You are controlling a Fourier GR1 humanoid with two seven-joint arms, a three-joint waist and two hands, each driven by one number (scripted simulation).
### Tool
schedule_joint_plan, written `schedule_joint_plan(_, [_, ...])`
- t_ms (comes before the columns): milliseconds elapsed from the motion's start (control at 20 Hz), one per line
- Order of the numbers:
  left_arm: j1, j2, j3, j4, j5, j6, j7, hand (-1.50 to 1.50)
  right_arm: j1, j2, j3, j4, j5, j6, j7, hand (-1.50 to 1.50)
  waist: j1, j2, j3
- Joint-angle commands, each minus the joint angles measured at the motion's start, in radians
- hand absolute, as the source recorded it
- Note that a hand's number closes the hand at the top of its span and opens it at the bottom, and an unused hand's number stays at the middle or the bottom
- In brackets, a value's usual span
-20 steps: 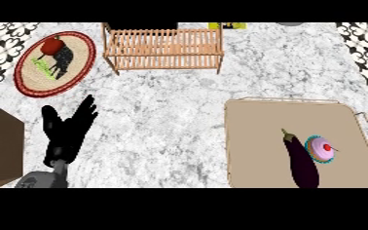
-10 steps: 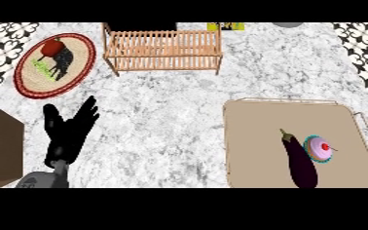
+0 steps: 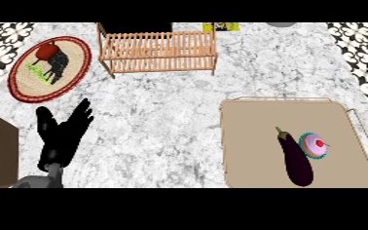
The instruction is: Pick the cupcake from the tray and place it in the tiered shelf
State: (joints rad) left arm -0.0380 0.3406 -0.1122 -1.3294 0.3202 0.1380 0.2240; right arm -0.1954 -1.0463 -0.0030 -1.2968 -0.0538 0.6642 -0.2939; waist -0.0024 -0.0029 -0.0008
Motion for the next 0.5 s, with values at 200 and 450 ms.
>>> schedule_joint_plan(200, [-0.006, -0.043, 0.0, -0.016, -0.029, -0.005, 0.027, 0.0, 0.008, 0.11, 0.008, -0.172, 0.089, -0.075, 0.266, -1.5, 0.001, 0.002, 0.0])
schedule_joint_plan(450, [0.016, -0.047, 0.008, -0.044, -0.044, -0.008, 0.038, 0.0, 0.063, 0.161, 0.06, -0.248, 0.193, -0.073, 0.317, -1.5, 0.003, 0.002, 0.001])
